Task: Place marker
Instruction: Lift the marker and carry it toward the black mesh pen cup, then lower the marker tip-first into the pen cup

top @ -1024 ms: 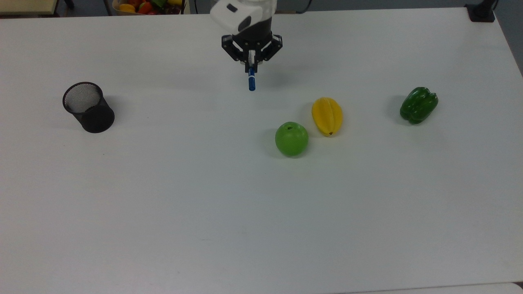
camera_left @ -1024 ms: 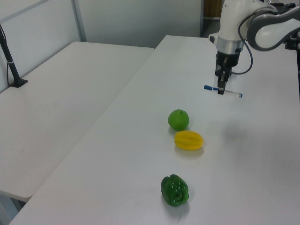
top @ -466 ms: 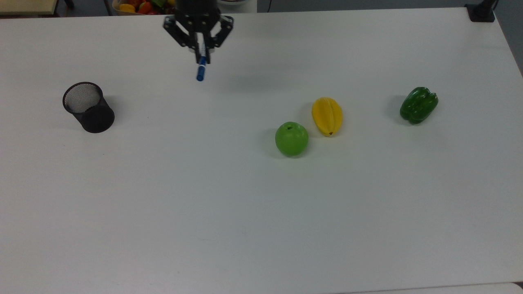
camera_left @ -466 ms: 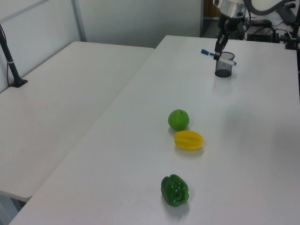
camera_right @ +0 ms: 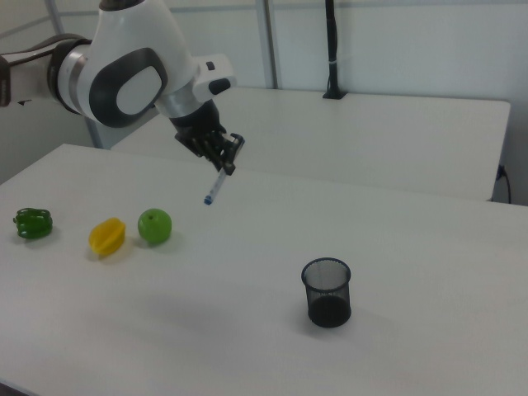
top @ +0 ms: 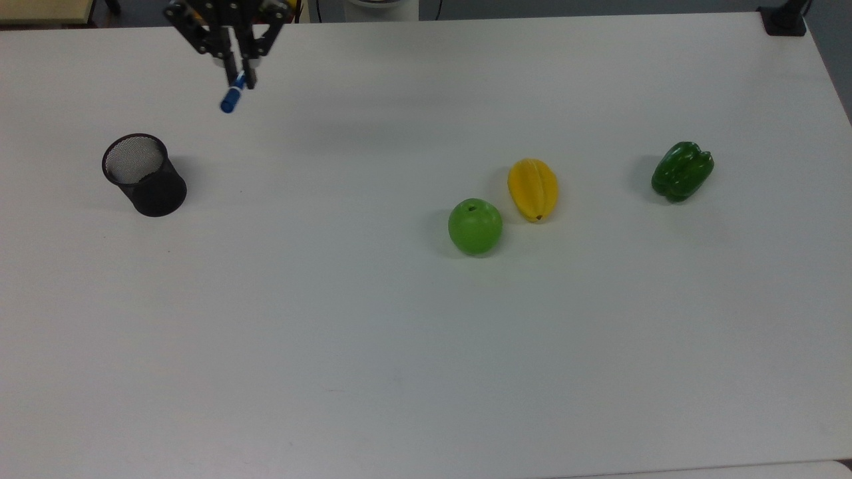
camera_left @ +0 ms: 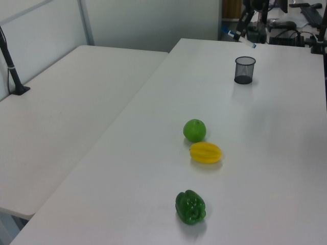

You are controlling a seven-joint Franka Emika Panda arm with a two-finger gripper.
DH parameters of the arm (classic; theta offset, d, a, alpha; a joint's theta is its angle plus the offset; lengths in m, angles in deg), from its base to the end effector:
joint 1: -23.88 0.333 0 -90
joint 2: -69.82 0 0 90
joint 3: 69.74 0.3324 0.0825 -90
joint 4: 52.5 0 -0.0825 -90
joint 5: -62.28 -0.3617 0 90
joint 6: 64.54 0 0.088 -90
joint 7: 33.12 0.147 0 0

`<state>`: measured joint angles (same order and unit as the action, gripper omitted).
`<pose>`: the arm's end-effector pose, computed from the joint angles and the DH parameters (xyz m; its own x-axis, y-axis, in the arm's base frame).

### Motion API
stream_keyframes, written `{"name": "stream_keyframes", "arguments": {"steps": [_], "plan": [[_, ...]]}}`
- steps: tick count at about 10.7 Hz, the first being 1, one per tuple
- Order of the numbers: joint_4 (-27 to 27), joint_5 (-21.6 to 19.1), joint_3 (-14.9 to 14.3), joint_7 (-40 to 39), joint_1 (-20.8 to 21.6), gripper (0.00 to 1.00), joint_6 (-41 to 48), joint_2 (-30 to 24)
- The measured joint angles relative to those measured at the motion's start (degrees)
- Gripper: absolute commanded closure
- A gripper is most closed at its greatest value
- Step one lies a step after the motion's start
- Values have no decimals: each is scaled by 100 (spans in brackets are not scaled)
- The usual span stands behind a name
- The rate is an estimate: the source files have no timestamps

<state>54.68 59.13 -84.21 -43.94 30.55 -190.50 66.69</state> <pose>0.5669 -0.0768 0.5572 0.9262 0.0255 0.3762 0.0260 -0.9997 0.0038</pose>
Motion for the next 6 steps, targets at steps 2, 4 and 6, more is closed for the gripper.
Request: {"name": "stream_keyframes", "arguments": {"steps": [2, 4, 6], "plan": [[40, -8, -89, -22, -110, 100, -579, 48], [249, -8, -158, -55, -258, 100, -1414, 135], [524, -8, -287, -123, -393, 100, -2443, 350]]}}
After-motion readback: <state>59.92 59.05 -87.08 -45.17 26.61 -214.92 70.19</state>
